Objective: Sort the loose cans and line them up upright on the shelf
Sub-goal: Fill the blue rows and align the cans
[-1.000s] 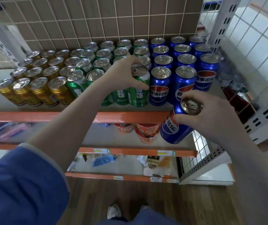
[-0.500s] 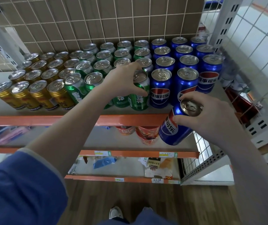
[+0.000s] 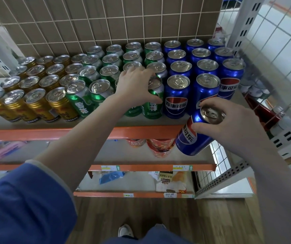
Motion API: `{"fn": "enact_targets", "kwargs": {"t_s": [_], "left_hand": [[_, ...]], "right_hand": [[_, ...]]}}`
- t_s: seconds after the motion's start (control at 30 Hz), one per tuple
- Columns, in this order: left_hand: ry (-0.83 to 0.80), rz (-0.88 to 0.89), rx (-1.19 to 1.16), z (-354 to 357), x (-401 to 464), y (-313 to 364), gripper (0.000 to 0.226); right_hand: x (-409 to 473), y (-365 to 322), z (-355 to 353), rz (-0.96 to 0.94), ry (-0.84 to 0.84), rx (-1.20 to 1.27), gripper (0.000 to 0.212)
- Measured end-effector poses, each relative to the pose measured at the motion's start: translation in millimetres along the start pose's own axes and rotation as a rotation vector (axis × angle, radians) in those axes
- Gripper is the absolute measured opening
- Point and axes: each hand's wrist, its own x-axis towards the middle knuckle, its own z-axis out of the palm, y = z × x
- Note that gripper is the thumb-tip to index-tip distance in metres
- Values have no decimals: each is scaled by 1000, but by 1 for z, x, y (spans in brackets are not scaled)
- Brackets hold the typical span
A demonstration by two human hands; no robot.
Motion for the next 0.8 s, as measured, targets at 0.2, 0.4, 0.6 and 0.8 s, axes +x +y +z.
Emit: {"fn": "enact_targets", "kwargs": {"t_s": [0.2,0.4,0.6,0.8], "left_hand": [[51,49,41,-1,-2,-1,84],[25,143,48,0,-8,-8,82],[49,176,63,1,-4,-8,72],[78,161,68,5,-8,-4,67]], "right_hand": [[8,-8,4,10,10,-32,41],[13,-13,2,29,12,-74,43],[15,-16,2,32,-4,-104,41],[19,-18,5,19,-29,-130,41]]}}
